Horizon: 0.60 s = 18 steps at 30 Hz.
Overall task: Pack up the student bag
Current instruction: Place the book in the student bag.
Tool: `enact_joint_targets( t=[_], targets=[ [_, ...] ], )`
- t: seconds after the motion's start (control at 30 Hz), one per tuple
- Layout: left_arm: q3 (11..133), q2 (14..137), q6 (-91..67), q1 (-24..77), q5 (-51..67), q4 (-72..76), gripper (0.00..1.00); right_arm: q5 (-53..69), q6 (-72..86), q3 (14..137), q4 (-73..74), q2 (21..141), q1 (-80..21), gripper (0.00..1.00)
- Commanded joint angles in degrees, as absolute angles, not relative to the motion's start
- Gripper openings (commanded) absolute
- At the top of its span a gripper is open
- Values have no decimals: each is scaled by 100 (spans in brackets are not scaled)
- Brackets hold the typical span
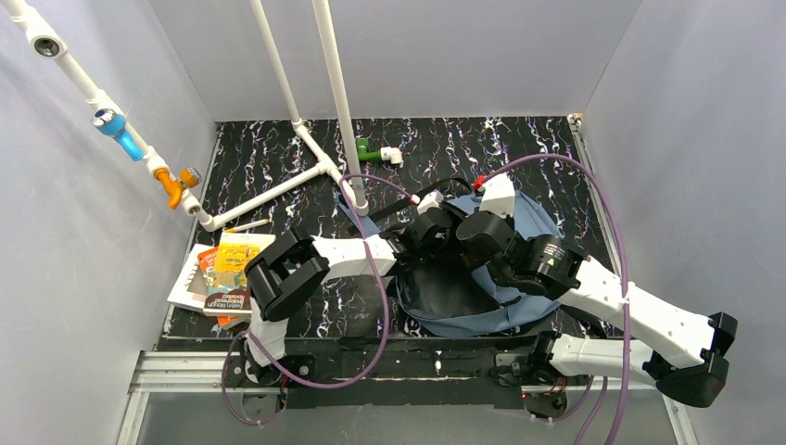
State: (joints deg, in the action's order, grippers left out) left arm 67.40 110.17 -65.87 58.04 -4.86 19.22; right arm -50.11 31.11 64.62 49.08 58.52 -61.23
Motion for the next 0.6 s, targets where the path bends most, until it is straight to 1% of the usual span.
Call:
enact_joint_targets(
  t=[0.0, 0.13, 0.33, 0.4, 0.47, 0.53, 0.57],
  targets=[
    [7117, 10206, -5872, 5818, -282, 510, 98, -5308, 3091, 6492, 4684, 5829, -5960, 1],
    [7241, 9662, -5271, 5817, -625, -686, 98, -5131, 3132, 6581, 4735, 6014, -5635, 1],
    [6593, 7947, -4607, 5796, 17, -988, 98, -4714, 2957, 6384, 4145, 6233, -5244, 2],
    [6300, 7202, -4326, 5792, 275, -1259, 98, -4488, 2893, 6248, 3856, 6308, -5221, 9],
    [6144, 6448, -4035, 5781, 234, -1875, 98, -4121, 2755, 6022, 3531, 6374, -5221, 17],
    [6251, 5794, -3724, 5780, -101, -2746, 98, -3572, 2627, 5808, 3185, 6454, -5226, 24],
    [6312, 5352, -3528, 5780, -397, -3138, 98, -3128, 2556, 5693, 3043, 6497, -5248, 31]
  ],
)
